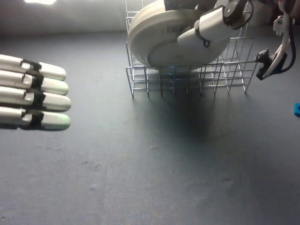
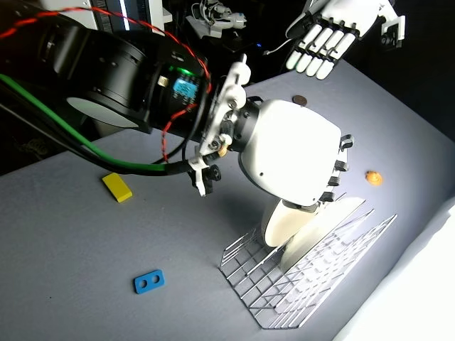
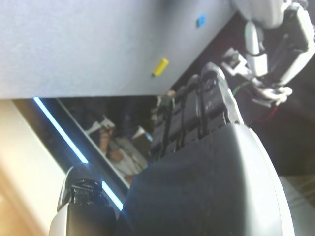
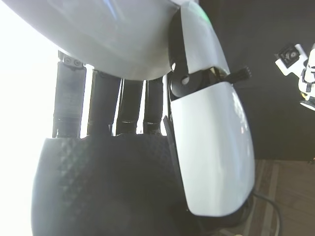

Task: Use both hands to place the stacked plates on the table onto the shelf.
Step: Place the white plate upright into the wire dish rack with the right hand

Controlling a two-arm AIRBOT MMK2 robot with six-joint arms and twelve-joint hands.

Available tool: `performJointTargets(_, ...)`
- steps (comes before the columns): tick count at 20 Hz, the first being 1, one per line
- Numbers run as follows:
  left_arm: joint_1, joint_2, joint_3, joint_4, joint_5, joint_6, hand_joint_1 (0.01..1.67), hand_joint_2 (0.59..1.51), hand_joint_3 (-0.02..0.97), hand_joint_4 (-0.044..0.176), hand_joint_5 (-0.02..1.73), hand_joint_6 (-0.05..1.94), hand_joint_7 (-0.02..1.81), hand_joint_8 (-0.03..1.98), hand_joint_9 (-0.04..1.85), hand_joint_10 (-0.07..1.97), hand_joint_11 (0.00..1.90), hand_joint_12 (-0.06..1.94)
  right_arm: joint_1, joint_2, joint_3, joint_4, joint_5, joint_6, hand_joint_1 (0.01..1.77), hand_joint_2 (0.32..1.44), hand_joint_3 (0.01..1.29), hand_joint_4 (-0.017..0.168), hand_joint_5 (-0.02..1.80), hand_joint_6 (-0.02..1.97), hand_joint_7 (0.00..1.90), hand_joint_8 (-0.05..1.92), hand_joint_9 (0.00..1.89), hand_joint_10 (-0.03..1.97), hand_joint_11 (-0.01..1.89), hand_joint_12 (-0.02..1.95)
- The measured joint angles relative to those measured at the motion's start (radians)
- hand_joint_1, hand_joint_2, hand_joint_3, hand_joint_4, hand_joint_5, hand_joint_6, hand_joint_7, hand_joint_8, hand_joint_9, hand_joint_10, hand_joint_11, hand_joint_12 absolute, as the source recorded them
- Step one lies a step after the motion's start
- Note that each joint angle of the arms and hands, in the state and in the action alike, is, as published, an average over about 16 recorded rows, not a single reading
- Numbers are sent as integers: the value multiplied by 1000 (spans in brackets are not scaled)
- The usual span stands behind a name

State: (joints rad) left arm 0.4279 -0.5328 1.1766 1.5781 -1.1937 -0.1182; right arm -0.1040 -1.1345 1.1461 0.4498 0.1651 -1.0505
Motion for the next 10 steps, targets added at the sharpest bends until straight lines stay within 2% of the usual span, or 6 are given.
performJointTargets(4,-15,0,5,-8,-46,-4,14,1105,19,5,31,10,20,2,19,11,20,13,-21,-24,25,0,3,0,1221,1073,12,-7,815,1093,1086,840,1342,21,995,946)
performJointTargets(10,-20,-7,11,-36,-92,-14,13,1111,20,5,51,10,22,1,22,11,19,13,-56,-46,55,1,11,-1,1132,1079,12,-7,842,740,1085,523,1276,18,944,918)
